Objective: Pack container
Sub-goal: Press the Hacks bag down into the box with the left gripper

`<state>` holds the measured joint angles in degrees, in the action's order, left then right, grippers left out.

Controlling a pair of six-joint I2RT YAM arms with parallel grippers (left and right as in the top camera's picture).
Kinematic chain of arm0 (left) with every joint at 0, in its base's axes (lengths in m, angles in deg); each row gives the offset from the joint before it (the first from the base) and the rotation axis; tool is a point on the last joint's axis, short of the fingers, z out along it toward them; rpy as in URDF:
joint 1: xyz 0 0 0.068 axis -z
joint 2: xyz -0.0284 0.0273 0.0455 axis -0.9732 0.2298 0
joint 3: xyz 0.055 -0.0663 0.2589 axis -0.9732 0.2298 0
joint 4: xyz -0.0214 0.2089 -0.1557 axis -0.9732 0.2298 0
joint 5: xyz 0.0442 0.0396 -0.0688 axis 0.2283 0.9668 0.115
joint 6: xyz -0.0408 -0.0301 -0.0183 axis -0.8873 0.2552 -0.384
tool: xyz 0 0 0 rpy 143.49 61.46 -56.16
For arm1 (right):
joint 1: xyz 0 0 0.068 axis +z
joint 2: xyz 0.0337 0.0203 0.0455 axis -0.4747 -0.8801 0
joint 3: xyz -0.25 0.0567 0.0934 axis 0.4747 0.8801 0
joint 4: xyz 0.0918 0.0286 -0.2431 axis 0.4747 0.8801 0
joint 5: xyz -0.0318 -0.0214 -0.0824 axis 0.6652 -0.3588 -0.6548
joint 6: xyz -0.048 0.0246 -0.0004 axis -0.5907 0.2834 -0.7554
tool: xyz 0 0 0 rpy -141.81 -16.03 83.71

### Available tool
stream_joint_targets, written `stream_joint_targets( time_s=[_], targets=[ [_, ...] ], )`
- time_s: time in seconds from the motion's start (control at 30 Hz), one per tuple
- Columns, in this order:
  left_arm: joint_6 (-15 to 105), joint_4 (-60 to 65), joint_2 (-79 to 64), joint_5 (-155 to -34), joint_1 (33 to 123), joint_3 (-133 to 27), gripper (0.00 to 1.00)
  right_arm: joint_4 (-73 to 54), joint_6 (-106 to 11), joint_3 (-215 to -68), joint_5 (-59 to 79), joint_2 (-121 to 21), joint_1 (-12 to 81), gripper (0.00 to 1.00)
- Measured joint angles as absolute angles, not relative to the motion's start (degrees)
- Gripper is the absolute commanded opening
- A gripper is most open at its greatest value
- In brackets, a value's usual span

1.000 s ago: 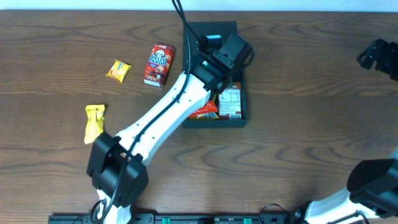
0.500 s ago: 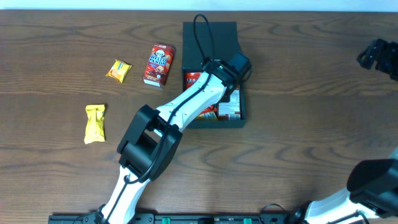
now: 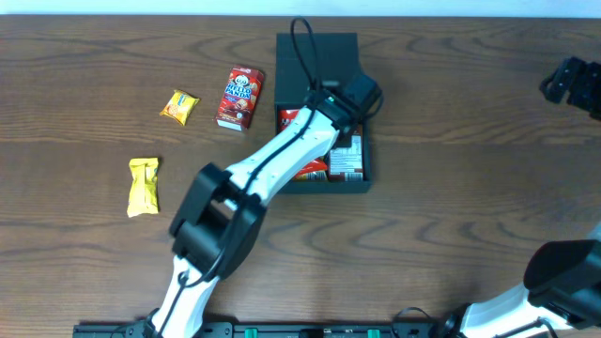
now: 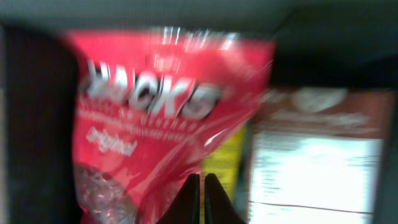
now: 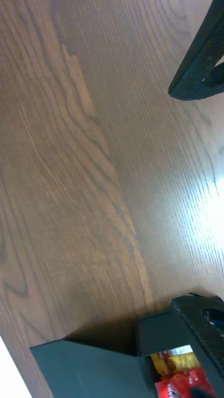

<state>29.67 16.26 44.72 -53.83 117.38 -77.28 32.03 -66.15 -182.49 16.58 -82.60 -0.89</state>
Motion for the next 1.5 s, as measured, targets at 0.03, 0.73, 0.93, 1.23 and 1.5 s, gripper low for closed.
stream_joint_targets(
  time_s=[0.03, 0.73, 0.93, 1.23, 1.5],
  targets=[
    [30.3, 15.3, 43.1, -53.8, 117.4, -77.3, 0.06, 32.1, -66.1, -182.5, 16.6, -82.6, -0.9, 0.99],
    [24.8, 22.0, 46.7, -50.8, 115.4, -77.0, 0.06, 32.2, -66.1, -182.5, 16.6, -83.0, -0.9, 0.99],
    [24.4, 22.0, 48.0, -51.2, 115.0, -77.0, 0.06, 32.4, -66.1, -182.5, 16.6, -83.0, -0.9, 0.99],
    [25.2, 21.8, 48.9, -53.1, 114.8, -77.1, 0.06, 32.4, -66.1, -182.5, 16.6, -83.0, -0.9, 0.99],
    [28.5, 21.0, 48.9, -56.0, 114.5, -77.1, 0.06, 32.4, -66.1, -182.5, 16.6, -83.0, -0.9, 0.99]
  ],
)
